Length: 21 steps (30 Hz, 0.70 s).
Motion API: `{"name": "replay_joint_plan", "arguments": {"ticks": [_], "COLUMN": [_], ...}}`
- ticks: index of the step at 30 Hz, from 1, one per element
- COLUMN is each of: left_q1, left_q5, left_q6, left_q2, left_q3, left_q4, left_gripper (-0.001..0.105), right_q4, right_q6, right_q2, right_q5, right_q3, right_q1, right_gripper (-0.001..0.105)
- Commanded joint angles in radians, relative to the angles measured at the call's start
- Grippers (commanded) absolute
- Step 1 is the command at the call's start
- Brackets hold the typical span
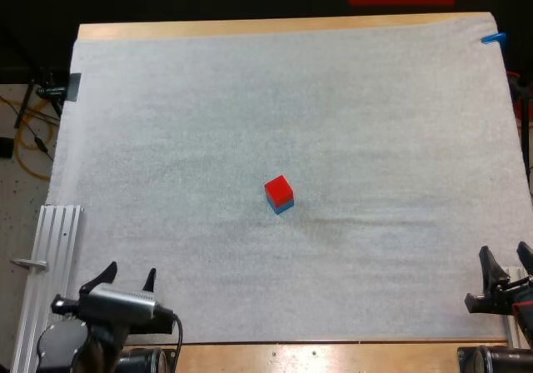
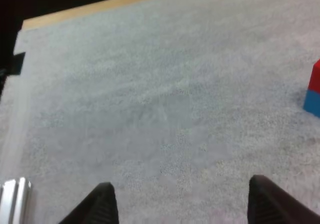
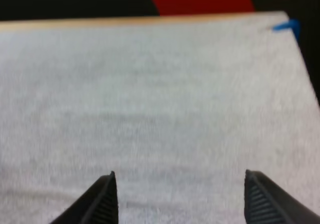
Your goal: Stack red cube on blue cube
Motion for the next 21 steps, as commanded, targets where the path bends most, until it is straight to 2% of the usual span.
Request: {"name": "replay_joint_plan", "arguments": {"ticks": [1, 21], "left_q1": [0.000, 0.000], "left_q5": [-0.009, -0.009], "left_q6": [-0.010, -0.010], "left_q2": [-0.136, -0.136], "left_q3": [-0.001, -0.001], "left_q4": [-0.015, -0.010], "left_gripper": [0.056, 0.056], "right_q4": [-0.001, -0.001], "right_q6": [-0.008, -0.006], "right_q2": [-0.044, -0.044], "right_q5": [-0.008, 0.014], "right_q3": [-0.004, -0.004], "right_q1": [0.001, 0.001], "right_gripper": [0.054, 0.054]}}
